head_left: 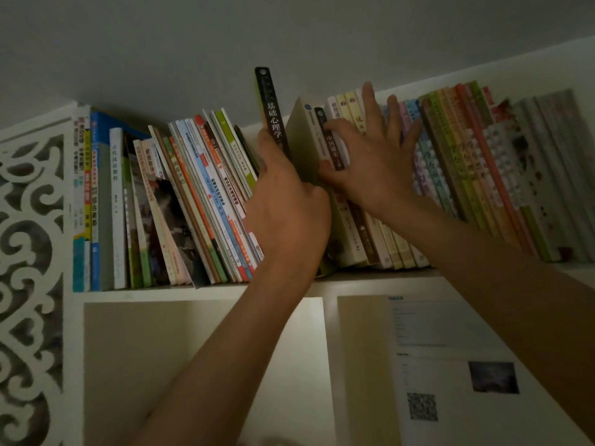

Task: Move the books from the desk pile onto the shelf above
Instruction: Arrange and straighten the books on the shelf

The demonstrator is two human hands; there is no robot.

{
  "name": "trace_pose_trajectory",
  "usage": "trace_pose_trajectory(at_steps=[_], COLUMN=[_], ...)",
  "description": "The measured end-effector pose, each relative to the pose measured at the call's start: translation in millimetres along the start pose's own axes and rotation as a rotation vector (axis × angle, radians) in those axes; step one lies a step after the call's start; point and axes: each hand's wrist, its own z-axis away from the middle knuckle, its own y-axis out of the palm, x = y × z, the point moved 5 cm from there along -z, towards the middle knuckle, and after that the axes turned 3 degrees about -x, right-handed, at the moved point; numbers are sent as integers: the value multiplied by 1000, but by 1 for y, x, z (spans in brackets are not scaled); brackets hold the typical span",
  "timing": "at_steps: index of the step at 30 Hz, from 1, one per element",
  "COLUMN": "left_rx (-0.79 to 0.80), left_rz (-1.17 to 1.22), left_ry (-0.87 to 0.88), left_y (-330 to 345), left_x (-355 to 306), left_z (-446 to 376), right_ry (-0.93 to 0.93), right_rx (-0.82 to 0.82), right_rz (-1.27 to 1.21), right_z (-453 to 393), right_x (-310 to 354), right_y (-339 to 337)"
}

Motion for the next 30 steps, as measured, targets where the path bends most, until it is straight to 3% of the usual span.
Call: trace_pose_trajectory(at_steps=[5, 13, 18, 20, 26, 28, 30], left_rx=[9, -147, -70, -78, -76, -126, -122], left_rz=[224, 180, 205, 105, -556, -699, -830], left_ry=[-49, 2, 58, 59, 150, 256, 473], left_y=[2, -17, 1, -1, -6, -6, -4], left_x=[9, 20, 8, 11, 23, 26, 21], left_z=[-4, 0, -7, -7, -6, -6, -2], right_ry=[-1, -8, -1, -3, 5, 4, 4], right_rx=[-22, -40, -38, -44, -58, -63, -66], right_rz=[15, 1, 10, 16, 0, -3, -1], right_z=[1, 1, 0, 0, 0, 0, 0], right_x=[-2, -4, -6, -7, -9, -9, -8], right_y=[-3, -3, -2, -2, -4, -5, -5])
